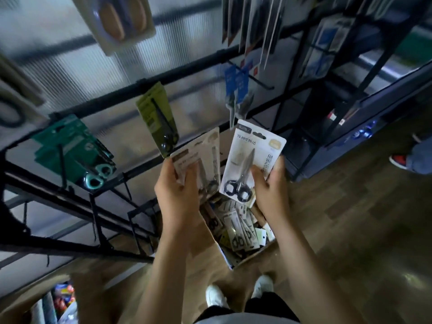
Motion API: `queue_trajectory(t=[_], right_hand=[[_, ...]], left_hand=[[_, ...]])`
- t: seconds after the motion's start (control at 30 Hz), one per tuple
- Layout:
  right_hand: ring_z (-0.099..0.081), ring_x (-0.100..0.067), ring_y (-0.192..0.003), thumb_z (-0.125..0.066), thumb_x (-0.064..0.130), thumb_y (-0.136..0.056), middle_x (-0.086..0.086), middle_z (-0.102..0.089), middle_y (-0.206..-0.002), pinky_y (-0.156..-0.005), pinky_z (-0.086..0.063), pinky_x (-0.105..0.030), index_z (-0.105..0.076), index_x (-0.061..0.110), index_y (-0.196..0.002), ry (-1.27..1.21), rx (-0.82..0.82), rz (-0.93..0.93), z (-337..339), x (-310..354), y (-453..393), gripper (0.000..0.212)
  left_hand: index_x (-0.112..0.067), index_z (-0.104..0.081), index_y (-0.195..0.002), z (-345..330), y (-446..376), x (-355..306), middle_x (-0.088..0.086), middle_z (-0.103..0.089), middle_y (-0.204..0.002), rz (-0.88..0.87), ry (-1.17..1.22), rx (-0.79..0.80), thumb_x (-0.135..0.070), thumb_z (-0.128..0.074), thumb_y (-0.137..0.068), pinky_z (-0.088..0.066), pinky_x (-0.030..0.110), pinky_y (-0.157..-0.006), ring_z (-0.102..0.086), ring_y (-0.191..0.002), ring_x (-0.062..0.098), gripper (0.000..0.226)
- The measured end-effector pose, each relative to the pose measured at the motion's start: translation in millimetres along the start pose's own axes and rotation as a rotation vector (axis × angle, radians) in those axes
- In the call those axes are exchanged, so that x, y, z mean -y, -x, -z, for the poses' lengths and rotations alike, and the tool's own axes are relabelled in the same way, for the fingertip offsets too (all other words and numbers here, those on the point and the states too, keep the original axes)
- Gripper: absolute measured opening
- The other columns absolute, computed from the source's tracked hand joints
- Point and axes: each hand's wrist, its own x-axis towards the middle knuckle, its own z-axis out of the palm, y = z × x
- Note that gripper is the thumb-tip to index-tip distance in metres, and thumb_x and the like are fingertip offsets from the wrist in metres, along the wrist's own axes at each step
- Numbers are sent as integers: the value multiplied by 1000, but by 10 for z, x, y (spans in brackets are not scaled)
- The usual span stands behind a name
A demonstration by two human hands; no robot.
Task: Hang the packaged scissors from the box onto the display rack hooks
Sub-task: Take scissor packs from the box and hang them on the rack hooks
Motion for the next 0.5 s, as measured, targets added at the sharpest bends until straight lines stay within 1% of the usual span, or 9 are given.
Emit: queue_trajectory(t=[0.07, 0.1, 0.17, 0.2, 0.23, 0.27, 0.37, 0.43, 0.5], right_hand=[[-56, 18, -95, -49, 9, -97, 11, -56, -114, -74, -44, -2, -36, 32, -121, -32, 10, 14, -10, 120, 7, 36], [-55, 15, -97, -49, 11, -97, 9, -56, -117, -74, -43, -1, -37, 32, -122, -33, 12, 27, -16, 173, 13, 35], [-54, 9, -100, -48, 12, -98, 7, -55, -121, -73, -42, 1, -40, 22, -130, -7, 17, 59, -22, 259, 17, 34], [-54, 5, -102, -48, 12, -98, 7, -55, -121, -71, -41, 2, -42, 15, -131, 7, 18, 73, -21, 297, 16, 34], [-55, 2, -103, -48, 12, -98, 6, -55, -120, -70, -41, 3, -44, 10, -130, 23, 20, 87, -20, 326, 10, 33], [-57, 2, -102, -48, 12, -98, 5, -55, -117, -69, -41, 2, -46, 7, -128, 42, 28, 104, -17, 346, -1, 31], [-56, 19, -90, -49, 14, -97, 8, -56, -108, -66, -45, -2, -49, 5, -121, 84, 81, 151, -12, 401, -62, 26], [-54, 23, -89, -48, 16, -97, 12, -56, -105, -65, -46, -4, -48, 11, -119, 85, 131, 161, 10, 451, -119, 22], [-54, 24, -88, -48, 16, -97, 17, -55, -103, -65, -46, -3, -46, 18, -115, 77, 167, 176, 52, 516, -186, 18]], left_hand=[[-15, -59, -103, 114, -35, -67, -8, -65, -95, -32, 7, -39, -9, -59, -91, -50, 16, -71, -61, -87, 5, 13], [-17, -57, -100, 160, -48, -98, -9, -64, -92, -46, 0, -59, -11, -59, -91, -49, 17, -69, -61, -85, 7, 11], [-19, -53, -95, 231, -72, -157, -9, -60, -85, -53, -17, -102, -13, -59, -91, -45, 13, -62, -58, -76, 8, 9], [-19, -51, -93, 254, -78, -193, -10, -57, -83, -51, -21, -117, -14, -58, -92, -42, 9, -59, -55, -73, 6, 9], [-19, -50, -92, 267, -85, -224, -10, -56, -81, -53, -25, -127, -14, -57, -92, -41, 8, -57, -53, -71, 2, 9], [-18, -50, -92, 272, -88, -266, -10, -55, -81, -55, -25, -133, -13, -57, -92, -40, 7, -56, -52, -71, -1, 9], [-16, -50, -91, 249, -118, -375, -10, -55, -82, -69, -24, -156, -13, -57, -92, -40, 5, -57, -52, -70, -3, 8], [-19, -49, -87, 206, -144, -453, -10, -54, -81, -70, -15, -178, -13, -57, -93, -40, 7, -55, -51, -68, -6, 12], [-27, -46, -80, 153, -161, -531, -10, -54, -79, -75, -8, -194, -12, -57, -93, -41, 9, -56, -51, -66, -9, 22]])
